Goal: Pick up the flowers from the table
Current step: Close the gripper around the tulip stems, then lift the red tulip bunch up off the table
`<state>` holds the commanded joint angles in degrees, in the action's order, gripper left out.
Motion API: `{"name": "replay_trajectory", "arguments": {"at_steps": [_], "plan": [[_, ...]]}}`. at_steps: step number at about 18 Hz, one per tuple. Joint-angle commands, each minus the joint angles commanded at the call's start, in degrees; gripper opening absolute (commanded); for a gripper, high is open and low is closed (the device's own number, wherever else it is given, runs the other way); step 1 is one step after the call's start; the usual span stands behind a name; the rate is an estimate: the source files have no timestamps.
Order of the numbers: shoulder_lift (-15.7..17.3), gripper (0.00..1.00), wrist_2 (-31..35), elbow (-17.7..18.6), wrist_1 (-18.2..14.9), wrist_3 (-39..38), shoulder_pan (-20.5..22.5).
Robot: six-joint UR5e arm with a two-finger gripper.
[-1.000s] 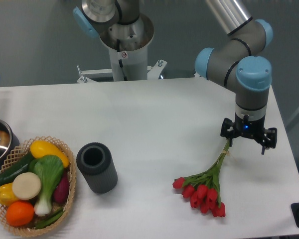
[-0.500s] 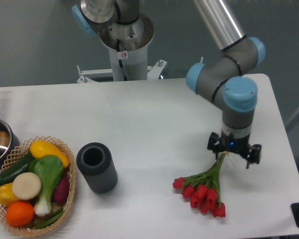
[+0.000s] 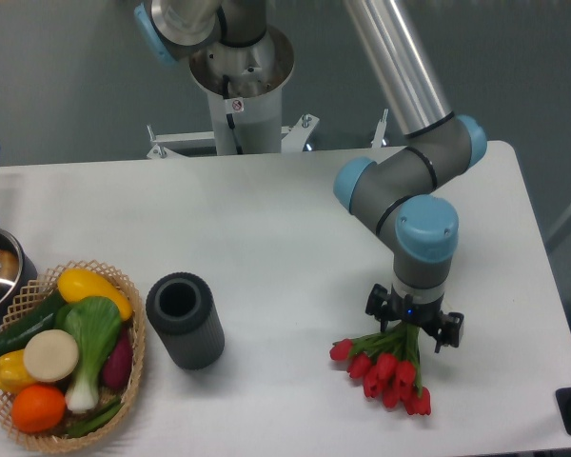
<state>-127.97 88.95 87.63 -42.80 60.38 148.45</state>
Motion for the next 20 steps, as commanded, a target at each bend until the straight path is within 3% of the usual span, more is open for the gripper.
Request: {"name": "replay_trajectory", "arguments": {"at_steps": [1, 2, 3, 5, 11, 15, 20], "plan": [[-0.4, 0.80, 0.2, -0.5, 0.0, 0.3, 0.0], [-0.4, 0.35, 0.3, -0.7, 0.0, 0.5, 0.0], [-0.4, 0.16, 0.2, -0.8, 0.0, 0.4, 0.2], [0.1, 0.00, 0.0, -0.6, -0.1, -0.1, 0.3], [5.6, 0.00, 0.4, -0.3, -1.1, 0.5, 2.5], [11.5, 0.00, 0.0, -0.6, -7.6, 0.5, 5.2], [13.4, 0.00, 0.2, -2.3, -9.7, 0.3, 6.4]]}}
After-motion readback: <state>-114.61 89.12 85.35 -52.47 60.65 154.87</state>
